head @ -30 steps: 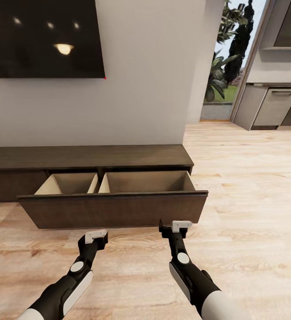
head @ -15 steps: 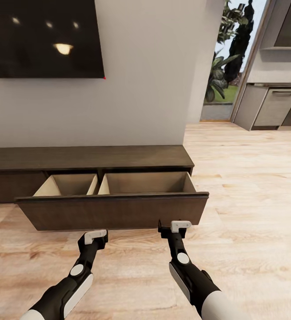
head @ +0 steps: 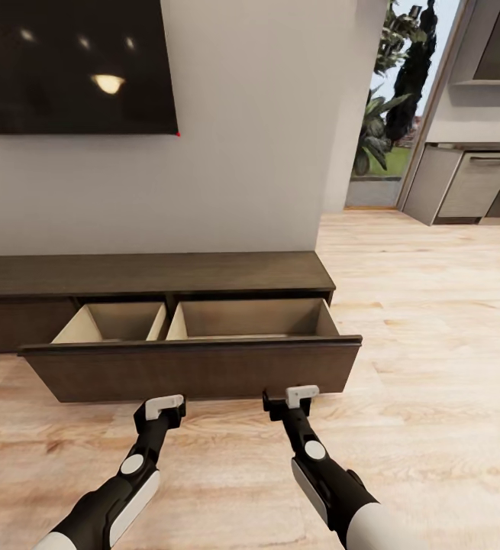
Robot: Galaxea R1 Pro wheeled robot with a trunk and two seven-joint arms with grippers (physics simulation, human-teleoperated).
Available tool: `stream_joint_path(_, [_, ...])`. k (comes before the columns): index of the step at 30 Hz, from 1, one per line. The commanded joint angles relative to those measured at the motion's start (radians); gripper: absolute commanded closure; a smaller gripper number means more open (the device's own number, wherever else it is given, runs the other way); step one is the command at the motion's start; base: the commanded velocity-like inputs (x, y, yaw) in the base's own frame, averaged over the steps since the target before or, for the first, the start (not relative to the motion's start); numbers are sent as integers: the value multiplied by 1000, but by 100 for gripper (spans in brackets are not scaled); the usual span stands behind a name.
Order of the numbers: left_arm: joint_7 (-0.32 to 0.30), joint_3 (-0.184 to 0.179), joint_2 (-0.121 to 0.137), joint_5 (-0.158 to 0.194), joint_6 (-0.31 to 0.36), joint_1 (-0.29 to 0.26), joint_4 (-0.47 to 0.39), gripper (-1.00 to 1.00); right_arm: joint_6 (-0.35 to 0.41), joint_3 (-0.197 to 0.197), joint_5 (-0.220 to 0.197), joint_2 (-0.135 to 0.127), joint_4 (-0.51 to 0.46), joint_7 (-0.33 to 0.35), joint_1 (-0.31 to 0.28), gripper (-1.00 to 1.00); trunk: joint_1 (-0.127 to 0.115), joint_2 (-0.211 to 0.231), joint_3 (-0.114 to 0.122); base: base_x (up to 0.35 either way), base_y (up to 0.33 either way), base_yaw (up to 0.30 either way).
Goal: Place each of the two pumpkins and all three candles from the living room inside a cabinet in the living room (use any cabinet), then make sure every cabinet is closed, and position the cauldron so it is next to a table in the living room.
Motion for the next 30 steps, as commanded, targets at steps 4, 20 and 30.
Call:
stream_joint_path(4, [-5,-10,3,9,-5,-1,0,-100,-3,7,-12,-1,8,2,-1,-100,0,0,-1,63,0,0])
stream_joint_path(20, [-61,-42,5,11,1,-1,0,-100,-4,-2,-27,1,121,-75,-1,-100,0,0,-1,103,0,0])
stream_joint_path(30, [-61,-45,5,10,-1,-1,0,-100,-15,-49,-42,0,119,-105,-1,-100,0,0,-1,22,0,0])
